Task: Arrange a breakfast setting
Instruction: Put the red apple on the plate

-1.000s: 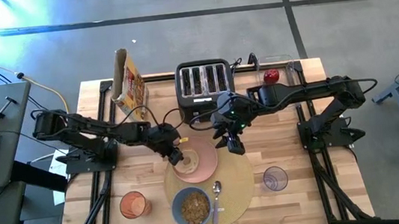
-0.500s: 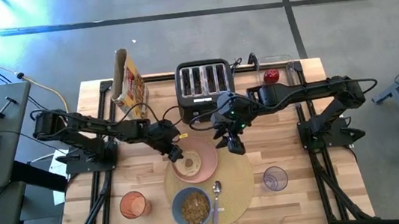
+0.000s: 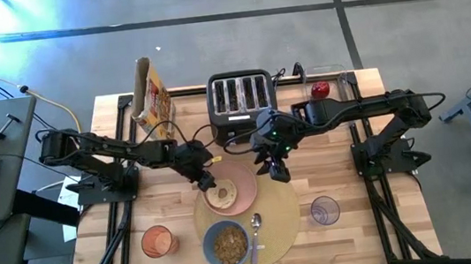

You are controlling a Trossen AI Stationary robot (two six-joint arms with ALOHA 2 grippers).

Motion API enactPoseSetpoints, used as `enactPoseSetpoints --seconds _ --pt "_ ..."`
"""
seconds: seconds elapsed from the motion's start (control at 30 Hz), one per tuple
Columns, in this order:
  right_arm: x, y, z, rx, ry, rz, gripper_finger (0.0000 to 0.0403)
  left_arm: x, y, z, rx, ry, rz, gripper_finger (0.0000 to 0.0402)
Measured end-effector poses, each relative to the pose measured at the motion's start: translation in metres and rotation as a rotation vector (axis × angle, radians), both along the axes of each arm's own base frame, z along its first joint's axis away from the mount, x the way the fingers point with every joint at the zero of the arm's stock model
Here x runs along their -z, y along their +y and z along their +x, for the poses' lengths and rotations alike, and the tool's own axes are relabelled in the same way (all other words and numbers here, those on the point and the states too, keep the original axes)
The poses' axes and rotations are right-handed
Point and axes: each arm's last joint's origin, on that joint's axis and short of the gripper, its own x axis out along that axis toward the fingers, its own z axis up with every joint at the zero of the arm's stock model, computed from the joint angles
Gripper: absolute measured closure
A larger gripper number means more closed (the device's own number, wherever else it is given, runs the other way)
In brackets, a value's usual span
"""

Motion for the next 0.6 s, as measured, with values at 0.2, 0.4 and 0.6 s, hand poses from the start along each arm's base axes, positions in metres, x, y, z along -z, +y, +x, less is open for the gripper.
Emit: enactPoseSetpoints --seconds 0.2,0.4,0.6 --pt "0.002 0.0 -0.002 0.016 0.038 0.011 0.0247 -0.005 -0.005 0.006 0.048 -0.097 0.031 0.0249" --pt "0.007 -0.003 -0.007 0.122 0.119 -0.06 0.0247 -0.017 -0.016 0.014 0.133 -0.265 0.079 0.025" --pt "0.012 -0.004 -0.015 0.18 0.202 -0.162 0.0247 -0.046 -0.024 0.007 0.179 -0.43 0.169 0.025"
